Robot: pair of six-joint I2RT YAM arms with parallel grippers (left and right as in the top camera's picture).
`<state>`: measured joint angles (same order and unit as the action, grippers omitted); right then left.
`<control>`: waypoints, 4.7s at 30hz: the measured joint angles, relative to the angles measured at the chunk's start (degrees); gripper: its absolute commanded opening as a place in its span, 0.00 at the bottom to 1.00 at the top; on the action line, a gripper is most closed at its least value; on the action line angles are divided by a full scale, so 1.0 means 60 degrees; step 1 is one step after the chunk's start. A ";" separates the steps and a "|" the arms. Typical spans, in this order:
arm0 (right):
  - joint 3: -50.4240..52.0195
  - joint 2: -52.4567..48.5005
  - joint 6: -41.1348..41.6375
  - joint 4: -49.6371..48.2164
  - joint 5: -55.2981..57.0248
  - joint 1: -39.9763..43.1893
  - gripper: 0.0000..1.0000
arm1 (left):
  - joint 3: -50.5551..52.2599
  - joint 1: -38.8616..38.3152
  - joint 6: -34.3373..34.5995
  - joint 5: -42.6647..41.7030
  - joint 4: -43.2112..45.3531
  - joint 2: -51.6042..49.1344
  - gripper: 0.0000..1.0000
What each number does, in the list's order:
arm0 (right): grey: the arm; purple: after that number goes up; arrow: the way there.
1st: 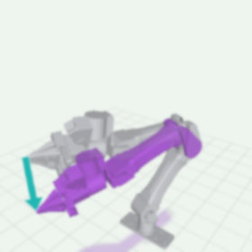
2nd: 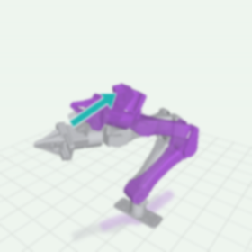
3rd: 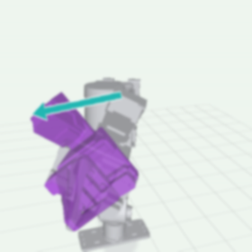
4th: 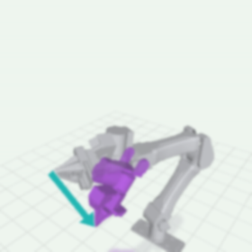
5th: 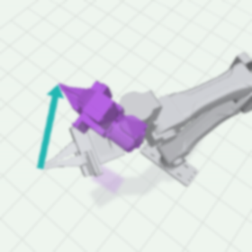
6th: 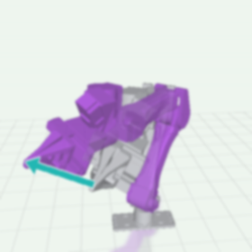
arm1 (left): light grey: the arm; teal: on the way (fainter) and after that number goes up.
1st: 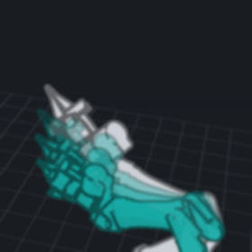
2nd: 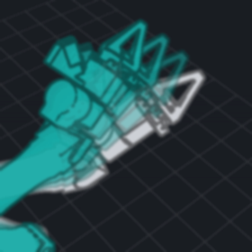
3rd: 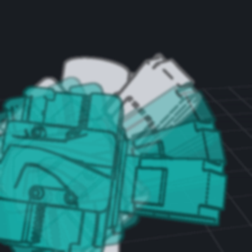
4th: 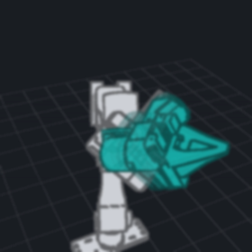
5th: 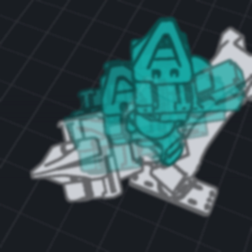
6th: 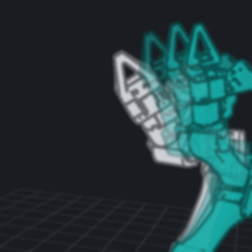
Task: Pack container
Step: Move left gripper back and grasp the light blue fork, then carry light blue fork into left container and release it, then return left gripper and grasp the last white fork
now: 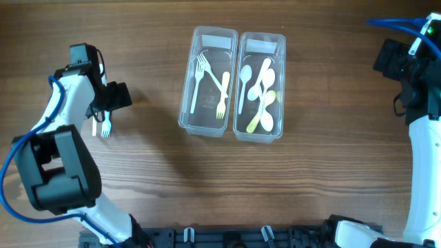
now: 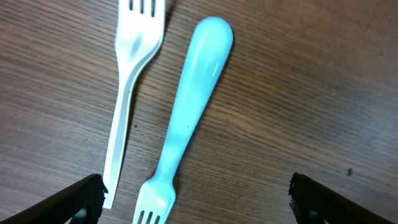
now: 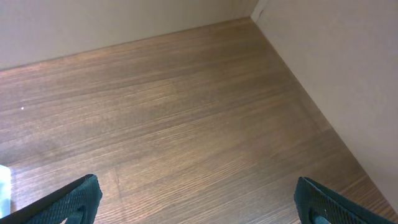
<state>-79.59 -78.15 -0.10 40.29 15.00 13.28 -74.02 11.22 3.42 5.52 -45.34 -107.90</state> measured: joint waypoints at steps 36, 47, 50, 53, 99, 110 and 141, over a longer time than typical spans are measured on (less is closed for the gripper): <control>0.0000 0.0000 0.0000 -0.0004 0.0000 0.0000 1.00 | 0.0029 0.0044 -0.1843 -0.1996 0.0018 -0.0965 0.04; 0.0000 0.0000 0.0000 -0.0004 0.0000 0.0000 1.00 | 0.0025 0.0044 -0.0397 -0.2040 0.0251 -0.0732 0.04; 0.0000 0.0000 0.0000 -0.0004 0.0000 0.0000 1.00 | 0.0029 0.0033 -0.0299 -0.2007 0.0197 -0.0259 0.04; 0.0000 0.0000 0.0000 -0.0004 0.0000 0.0000 1.00 | 0.0029 0.0033 -0.0186 -0.2007 0.0171 0.0441 0.04; 0.0000 0.0000 0.0000 -0.0004 0.0000 0.0000 1.00 | 0.0073 -0.5136 0.0528 -0.2994 0.2881 0.2692 1.00; 0.0000 0.0000 0.0000 -0.0004 0.0000 0.0000 1.00 | 0.0062 -0.1486 0.0517 0.0335 0.0182 0.5683 1.00; 0.0000 0.0000 0.0000 -0.0004 0.0000 0.0000 1.00 | 0.0095 0.0714 -0.2040 -0.0907 0.1789 -0.1107 0.82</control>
<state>-79.59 -78.15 -0.10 40.27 15.00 13.28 -73.45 15.51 -8.82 0.08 -34.61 -114.54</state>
